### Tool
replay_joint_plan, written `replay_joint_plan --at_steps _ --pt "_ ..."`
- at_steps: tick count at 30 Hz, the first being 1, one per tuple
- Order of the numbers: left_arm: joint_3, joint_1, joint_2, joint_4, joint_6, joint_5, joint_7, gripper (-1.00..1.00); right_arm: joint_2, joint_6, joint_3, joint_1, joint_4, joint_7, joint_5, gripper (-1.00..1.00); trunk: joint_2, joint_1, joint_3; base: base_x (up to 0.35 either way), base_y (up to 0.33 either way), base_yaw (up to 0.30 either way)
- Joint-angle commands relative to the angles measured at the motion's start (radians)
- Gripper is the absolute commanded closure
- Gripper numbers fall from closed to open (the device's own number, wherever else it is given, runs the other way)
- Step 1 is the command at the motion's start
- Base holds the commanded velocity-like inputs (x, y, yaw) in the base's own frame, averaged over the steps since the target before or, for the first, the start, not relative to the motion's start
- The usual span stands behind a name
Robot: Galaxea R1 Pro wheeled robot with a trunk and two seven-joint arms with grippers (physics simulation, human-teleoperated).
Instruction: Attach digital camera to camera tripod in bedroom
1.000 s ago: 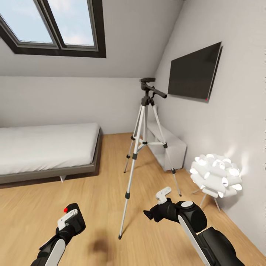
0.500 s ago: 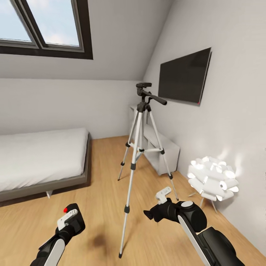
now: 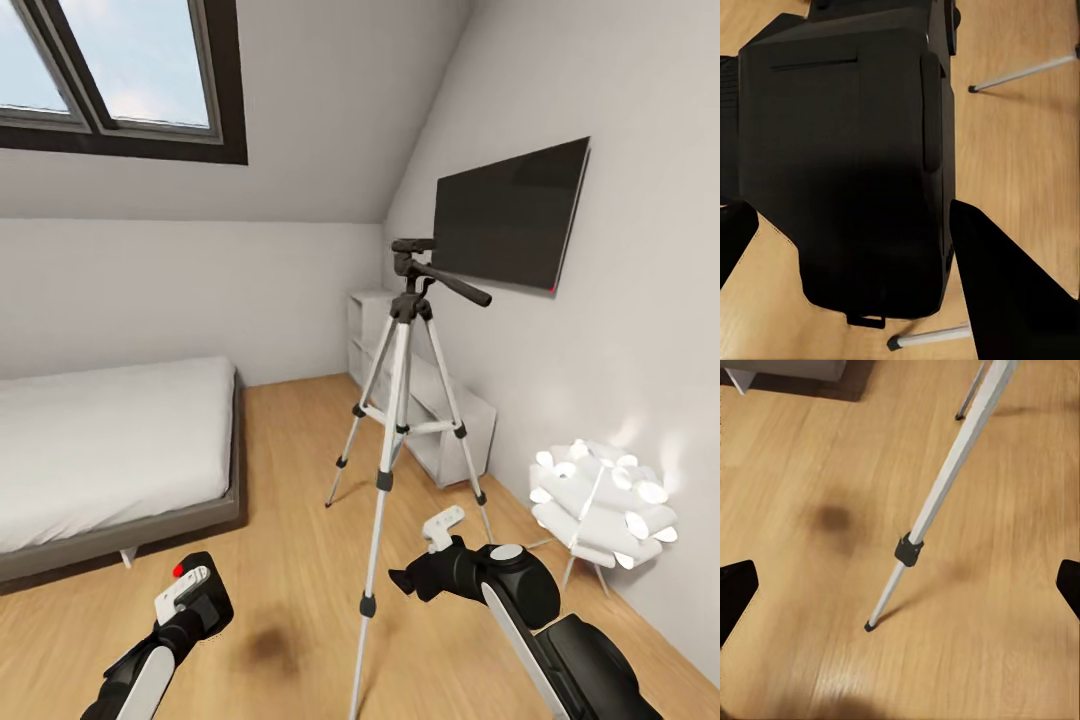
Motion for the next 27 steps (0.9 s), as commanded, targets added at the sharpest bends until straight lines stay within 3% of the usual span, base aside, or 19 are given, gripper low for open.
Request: replay_joint_plan --at_steps 1,5,10,17,27 --pt "0.0 0.0 0.0 -0.001 0.004 0.01 0.004 1.0 -0.001 0.005 0.001 -0.001 -0.001 -0.004 -0.007 -1.0 0.007 -0.004 0.002 0.186 0.257 -0.004" --pt "0.0 0.0 0.001 -0.001 0.004 0.013 0.004 1.0 -0.001 0.005 0.001 -0.001 -0.001 -0.004 -0.007 -1.0 0.035 -0.019 0.015 0.182 0.257 -0.019" --pt "0.001 0.0 0.0 -0.006 -0.005 0.016 0.005 1.0 0.0 0.007 0.001 -0.001 -0.001 -0.004 -0.007 -1.0 0.035 -0.019 0.015 0.055 0.199 -0.203" --pt "0.0 0.0 -0.003 -0.028 -0.006 0.016 0.011 1.0 0.0 0.009 0.001 -0.001 -0.001 -0.004 -0.007 -1.0 0.07 -0.038 0.033 0.011 0.046 -0.199" --pt "0.001 0.0 -0.001 -0.043 -0.005 0.012 0.016 1.0 -0.003 0.006 0.003 -0.001 -0.001 -0.004 -0.008 -1.0 0.14 -0.077 0.065 0.001 0.005 -0.035"
